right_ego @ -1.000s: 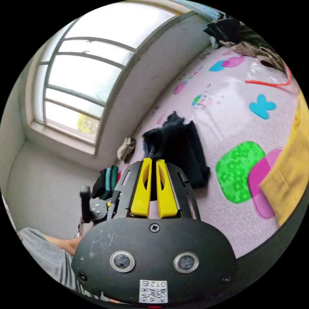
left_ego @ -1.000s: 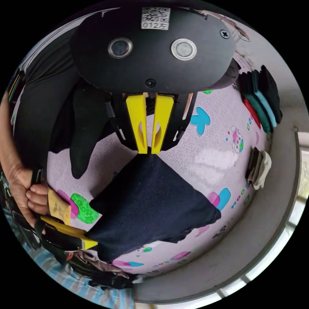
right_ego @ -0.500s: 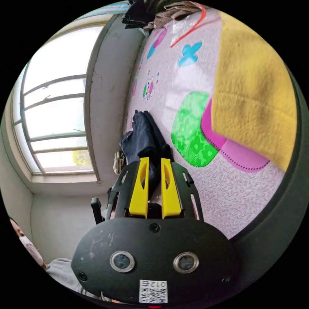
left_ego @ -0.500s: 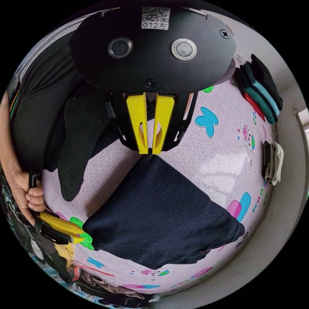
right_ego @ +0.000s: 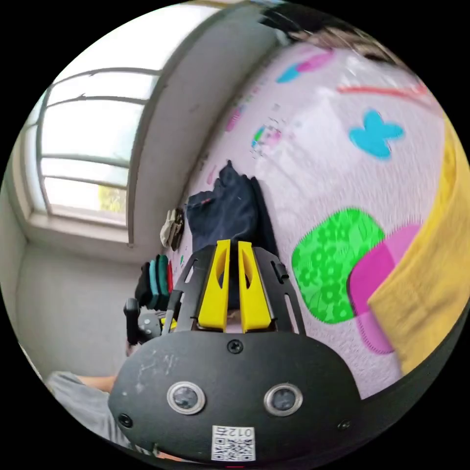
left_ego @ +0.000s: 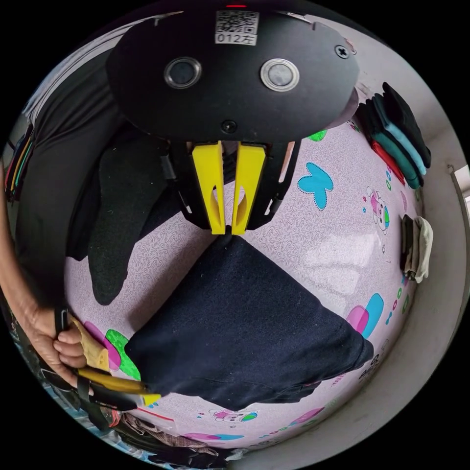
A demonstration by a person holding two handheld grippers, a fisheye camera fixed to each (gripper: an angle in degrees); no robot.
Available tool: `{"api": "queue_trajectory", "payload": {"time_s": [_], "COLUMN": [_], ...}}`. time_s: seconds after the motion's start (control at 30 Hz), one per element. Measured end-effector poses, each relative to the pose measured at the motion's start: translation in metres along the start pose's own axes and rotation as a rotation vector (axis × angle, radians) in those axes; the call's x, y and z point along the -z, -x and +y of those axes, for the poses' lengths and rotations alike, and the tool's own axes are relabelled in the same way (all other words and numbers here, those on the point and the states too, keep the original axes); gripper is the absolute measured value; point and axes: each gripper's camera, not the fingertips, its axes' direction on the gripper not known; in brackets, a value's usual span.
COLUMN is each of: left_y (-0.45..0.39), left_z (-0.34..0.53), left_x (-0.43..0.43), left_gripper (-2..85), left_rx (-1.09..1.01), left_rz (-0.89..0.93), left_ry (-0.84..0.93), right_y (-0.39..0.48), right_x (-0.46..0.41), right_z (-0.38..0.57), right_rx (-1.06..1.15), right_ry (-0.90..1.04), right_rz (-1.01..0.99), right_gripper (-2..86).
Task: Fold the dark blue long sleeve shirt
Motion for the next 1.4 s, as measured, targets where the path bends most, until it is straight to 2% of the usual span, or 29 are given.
{"api": "queue_trajectory", "payload": {"time_s": [0.07, 0.2, 0.33, 0.47, 0.67, 0.77, 0.93, 1.0, 1.07, 1.13, 1.17, 1.27, 1.4], "left_y": [0.002, -0.001, -0.003, 0.003, 0.013, 0.017, 0.024, 0.026, 0.026, 0.021, 0.02, 0.015, 0.01], "left_z": [-0.001, -0.005, -0.007, -0.007, -0.004, -0.002, 0.001, 0.004, 0.008, 0.005, 0.004, 0.004, 0.01], "left_x": [-0.001, -0.004, -0.006, -0.007, -0.007, -0.006, -0.001, 0.011, 0.022, 0.011, 0.007, 0.005, 0.011], "left_gripper": [0.7, 0.8, 0.7, 0.7, 0.7, 0.7, 0.5, 0.5, 0.5, 0.4, 0.4, 0.4, 0.3], "left_rx": [0.001, -0.024, -0.054, -0.052, -0.047, -0.044, -0.05, -0.045, -0.046, -0.07, -0.077, -0.107, -0.171], "left_rz": [0.004, -0.03, -0.069, -0.059, -0.047, -0.046, -0.049, -0.039, -0.036, -0.065, -0.078, -0.126, -0.186], "left_ry": [-0.003, 0.011, 0.02, 0.02, 0.017, 0.016, 0.021, -0.002, -0.034, 0.008, 0.025, 0.043, 0.051], "right_y": [0.024, 0.01, -0.015, -0.01, -0.026, -0.02, 0.0, 0.027, 0.066, 0.055, 0.034, 0.017, 0.044], "right_x": [0.004, -0.026, -0.016, 0.01, 0.002, 0.0, 0.0, 0.013, 0.022, 0.003, -0.008, -0.004, -0.002], "right_z": [-0.008, -0.007, 0.002, 0.028, 0.072, 0.076, 0.067, 0.059, 0.055, 0.055, 0.057, 0.068, 0.064], "right_rx": [0.14, 0.153, 0.013, -0.078, -0.234, -0.242, -0.164, -0.054, 0.133, 0.105, 0.032, -0.031, 0.044], "right_ry": [-0.008, 0.095, 0.049, 0.034, 0.083, 0.064, 0.043, -0.005, -0.033, 0.046, 0.097, 0.031, 0.029], "right_rz": [0.07, 0.233, 0.085, 0.038, -0.089, -0.077, -0.063, -0.048, 0.109, 0.218, 0.21, 0.114, 0.173], "right_gripper": [0.6, 1.2, 3.4, 4.8, 8.9, 8.2, 1.7, 0.7, 0.0, 0.0, -0.1, -0.2, -0.3]}}
